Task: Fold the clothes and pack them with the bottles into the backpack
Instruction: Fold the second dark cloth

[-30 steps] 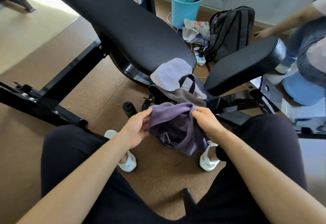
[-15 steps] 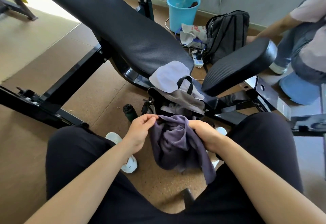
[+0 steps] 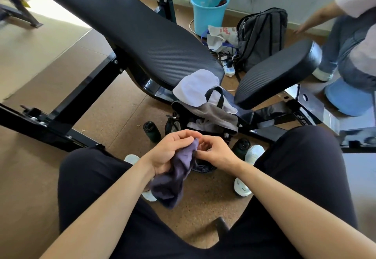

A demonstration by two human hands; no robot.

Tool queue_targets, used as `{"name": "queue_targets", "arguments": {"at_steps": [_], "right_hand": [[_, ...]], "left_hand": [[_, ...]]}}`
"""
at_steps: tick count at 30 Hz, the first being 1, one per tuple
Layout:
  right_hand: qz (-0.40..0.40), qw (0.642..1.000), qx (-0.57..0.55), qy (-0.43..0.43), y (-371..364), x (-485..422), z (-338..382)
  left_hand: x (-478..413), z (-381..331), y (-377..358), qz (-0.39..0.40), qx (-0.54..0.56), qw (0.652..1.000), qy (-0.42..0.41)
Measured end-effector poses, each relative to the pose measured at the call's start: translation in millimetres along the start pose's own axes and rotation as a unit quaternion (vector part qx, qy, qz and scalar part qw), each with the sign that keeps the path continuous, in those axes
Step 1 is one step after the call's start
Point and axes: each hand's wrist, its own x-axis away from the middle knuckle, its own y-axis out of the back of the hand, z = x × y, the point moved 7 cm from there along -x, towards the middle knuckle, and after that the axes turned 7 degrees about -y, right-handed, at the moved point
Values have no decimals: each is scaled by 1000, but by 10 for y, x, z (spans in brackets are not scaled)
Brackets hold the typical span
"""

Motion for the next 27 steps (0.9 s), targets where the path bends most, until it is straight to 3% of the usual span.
{"name": "queue_targets", "arguments": {"at_steps": [3, 11, 14, 17, 19, 22, 27], "right_hand": [[-2, 1000, 11, 1, 12, -53, -1], [128, 992, -18, -12, -126, 26, 135], [158, 987, -36, -13, -113, 34, 142], [135, 989, -59, -25, -42, -21, 64], [113, 992, -43, -40, -2, -59, -2], [101, 993, 21, -54, 52, -100, -81], [60, 986, 137, -72, 170, -160, -225]], "left_hand": [[37, -68, 7, 30, 18, 999, 4], [77, -106, 66, 95, 8, 995, 2], [33, -98, 205, 36, -133, 990, -24], [-15, -81, 323, -18, -329, 943, -44], [-22, -88, 348, -35, -381, 922, -56], [-26, -89, 407, -40, -364, 929, -50], [3, -174, 492, -105, -212, 968, -81]]}}
